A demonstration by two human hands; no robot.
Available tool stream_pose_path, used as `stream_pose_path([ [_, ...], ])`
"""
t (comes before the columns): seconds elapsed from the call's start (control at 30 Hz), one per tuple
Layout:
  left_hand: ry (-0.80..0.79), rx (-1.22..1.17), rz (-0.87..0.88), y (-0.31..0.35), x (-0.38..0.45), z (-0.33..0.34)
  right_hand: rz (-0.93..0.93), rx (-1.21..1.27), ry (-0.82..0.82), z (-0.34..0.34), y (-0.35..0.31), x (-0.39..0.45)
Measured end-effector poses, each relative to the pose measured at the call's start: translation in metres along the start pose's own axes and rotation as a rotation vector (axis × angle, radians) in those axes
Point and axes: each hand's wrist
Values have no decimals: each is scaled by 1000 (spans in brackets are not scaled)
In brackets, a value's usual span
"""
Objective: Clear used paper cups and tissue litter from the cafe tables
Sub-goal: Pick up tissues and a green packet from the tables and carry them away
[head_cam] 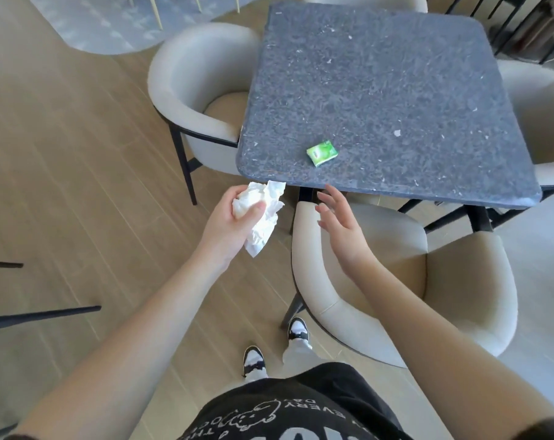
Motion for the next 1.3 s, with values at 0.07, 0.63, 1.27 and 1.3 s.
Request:
stream_pose_path([
  [0.07, 16, 2, -13, 4, 12, 4, 17, -26, -17, -9, 0, 31],
  [0.63, 58, -37, -63, -4, 91, 26, 182, -980, -87, -54, 45, 257],
  [1.27, 90, -34, -105, -12, 76, 42, -73, -1456, -159, -82, 78, 230],
  [1.3, 90, -34, -102, -11, 74, 43, -67, -1432, -166, -83, 77, 228],
])
Point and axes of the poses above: each hand's wrist, its own x-axis towards the middle knuckle, its own z-axis out of the palm, y = z × x, and after that the axes turned 9 degrees about -y, right-handed
